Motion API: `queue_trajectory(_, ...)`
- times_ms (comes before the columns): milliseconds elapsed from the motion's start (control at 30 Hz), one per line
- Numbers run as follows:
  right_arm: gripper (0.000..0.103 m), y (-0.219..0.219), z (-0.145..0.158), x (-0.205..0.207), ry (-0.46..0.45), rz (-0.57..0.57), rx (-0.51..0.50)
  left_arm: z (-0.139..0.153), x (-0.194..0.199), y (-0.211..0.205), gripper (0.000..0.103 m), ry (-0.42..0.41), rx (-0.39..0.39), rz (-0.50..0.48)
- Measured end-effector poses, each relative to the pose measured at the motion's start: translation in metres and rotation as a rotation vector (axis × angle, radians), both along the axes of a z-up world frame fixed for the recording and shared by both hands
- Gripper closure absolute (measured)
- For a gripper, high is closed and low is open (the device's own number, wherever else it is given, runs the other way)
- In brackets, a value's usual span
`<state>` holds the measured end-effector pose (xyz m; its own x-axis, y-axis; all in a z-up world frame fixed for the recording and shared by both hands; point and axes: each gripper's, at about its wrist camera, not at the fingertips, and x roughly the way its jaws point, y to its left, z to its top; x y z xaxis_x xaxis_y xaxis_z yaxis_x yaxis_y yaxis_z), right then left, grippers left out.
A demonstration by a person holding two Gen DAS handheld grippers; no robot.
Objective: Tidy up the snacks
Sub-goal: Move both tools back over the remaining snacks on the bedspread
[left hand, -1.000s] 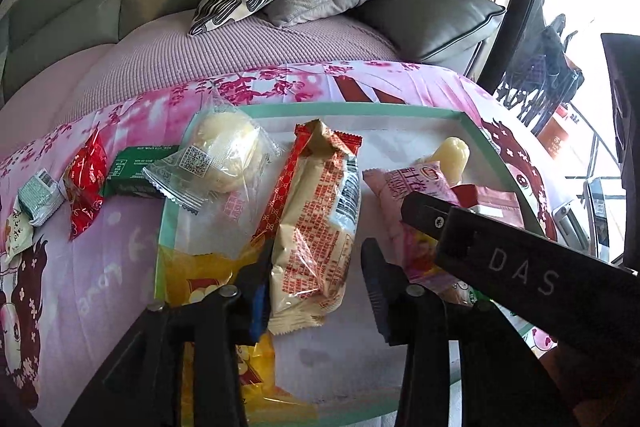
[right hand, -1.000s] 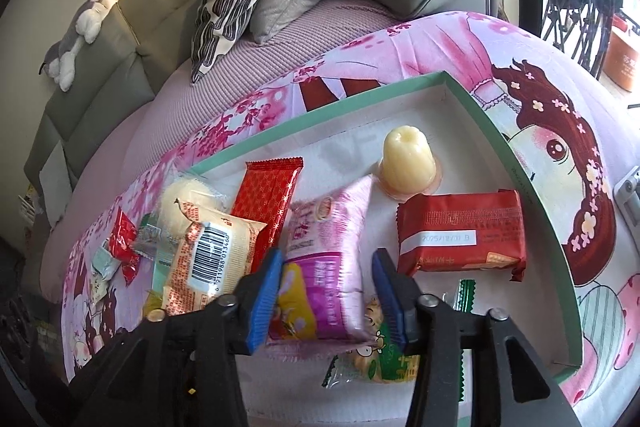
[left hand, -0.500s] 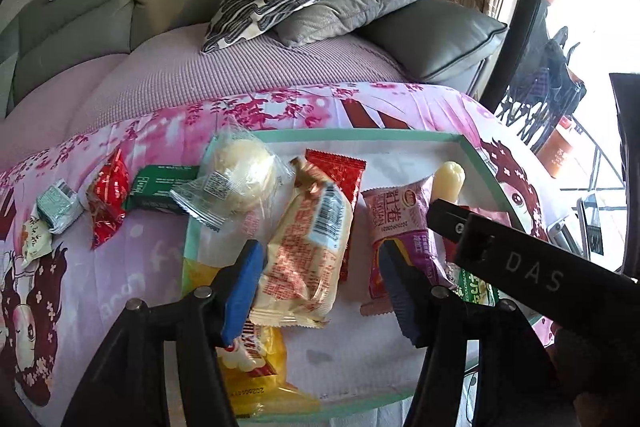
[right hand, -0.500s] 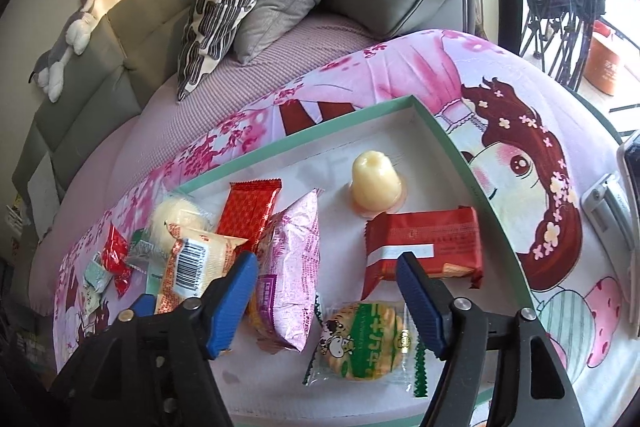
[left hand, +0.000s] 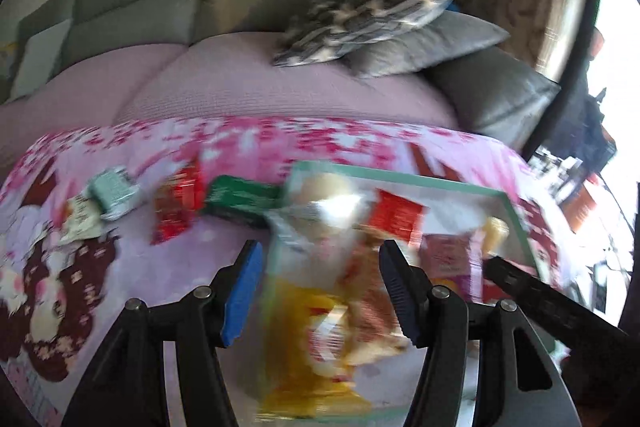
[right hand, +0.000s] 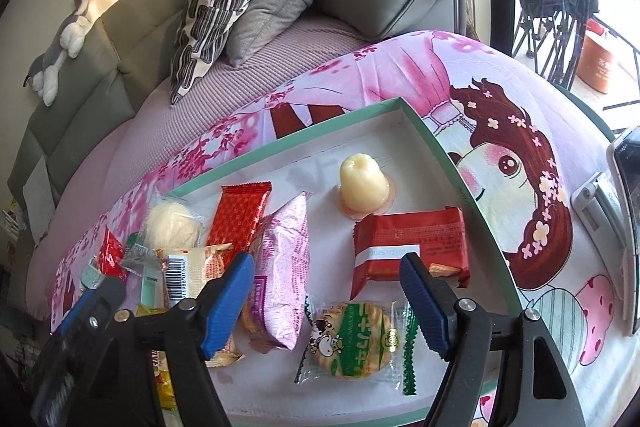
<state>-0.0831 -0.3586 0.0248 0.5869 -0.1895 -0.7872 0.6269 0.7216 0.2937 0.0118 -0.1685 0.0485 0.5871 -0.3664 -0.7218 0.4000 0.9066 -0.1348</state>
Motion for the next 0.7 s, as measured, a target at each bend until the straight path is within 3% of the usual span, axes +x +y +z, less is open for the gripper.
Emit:
queue_trajectory(33, 0.025, 0.001, 0.001, 0.001, -0.001, 0.004, -0.002, -0.002, 0.005, 0.006, 0.04, 0.006, 0.012, 0.032)
queue_trajectory(100, 0.025, 0.006, 0.003, 0.003, -0.005, 0.016, -0.006, -0.007, 0.013, 0.017, 0.028, 0.024, 0.026, 0.083)
queue_trajectory(267, 0.025, 0.019, 0.009, 0.01, -0.015, 0.06, -0.023, -0.01, 0.021, 0.039, 0.027, 0.025, 0.025, 0.157)
queue_trajectory(533, 0.025, 0.034, 0.011, 0.02, -0.009, 0.108, -0.044, -0.012, 0.021, 0.037, 0.025, 0.021, 0.047, 0.147)
queue_trajectory(600, 0.017, 0.035, 0.01, 0.021, 0.0, 0.105, -0.054, -0.016, 0.022, 0.035, 0.006, 0.023, 0.071, 0.151)
queue_trajectory(700, 0.0, 0.036, 0.008, 0.021, 0.009, 0.107, -0.079, -0.021, 0.023, 0.033, 0.005, 0.015, 0.096, 0.156)
